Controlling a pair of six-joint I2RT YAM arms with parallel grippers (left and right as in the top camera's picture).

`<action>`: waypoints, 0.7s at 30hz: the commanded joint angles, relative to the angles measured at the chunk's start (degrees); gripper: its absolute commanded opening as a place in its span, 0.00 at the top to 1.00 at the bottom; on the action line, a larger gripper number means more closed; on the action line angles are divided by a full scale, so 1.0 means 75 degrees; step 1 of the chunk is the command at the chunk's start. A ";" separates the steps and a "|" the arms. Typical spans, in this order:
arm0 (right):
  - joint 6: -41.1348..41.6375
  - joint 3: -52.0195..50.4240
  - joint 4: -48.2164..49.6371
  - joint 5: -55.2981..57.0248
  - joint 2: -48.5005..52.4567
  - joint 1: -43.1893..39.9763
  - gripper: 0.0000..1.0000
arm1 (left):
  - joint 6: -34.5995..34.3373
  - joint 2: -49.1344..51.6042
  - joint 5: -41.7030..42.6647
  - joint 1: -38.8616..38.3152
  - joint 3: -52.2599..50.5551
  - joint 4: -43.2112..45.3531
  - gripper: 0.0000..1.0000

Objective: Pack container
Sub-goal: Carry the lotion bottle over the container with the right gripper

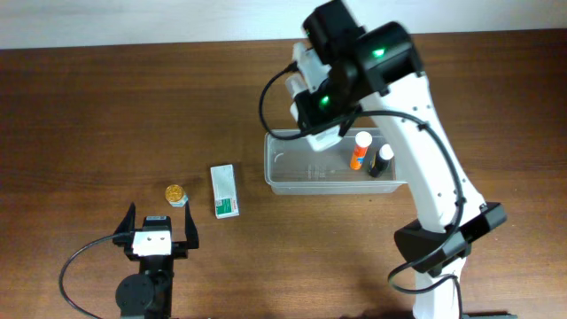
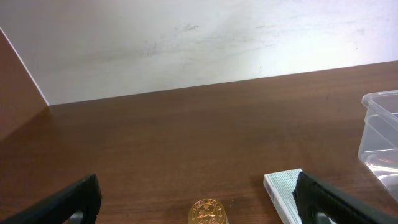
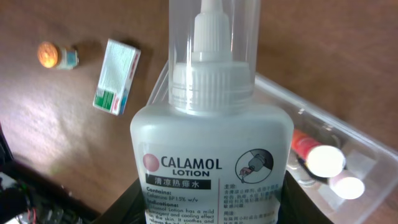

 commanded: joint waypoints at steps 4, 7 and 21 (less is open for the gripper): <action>-0.0076 -0.1043 0.0799 0.0111 -0.0154 0.0536 0.65 | 0.0099 -0.0058 0.0085 0.0032 -0.0026 -0.0012 0.01; -0.0076 -0.1652 0.1381 0.0058 -0.0154 0.0638 0.65 | 0.0099 -0.0058 0.0085 0.0032 -0.0026 -0.0012 0.01; -0.0256 -0.3611 0.3561 0.0015 -0.0152 0.0662 0.65 | 0.0099 -0.0058 0.0085 0.0032 -0.0026 -0.0012 0.01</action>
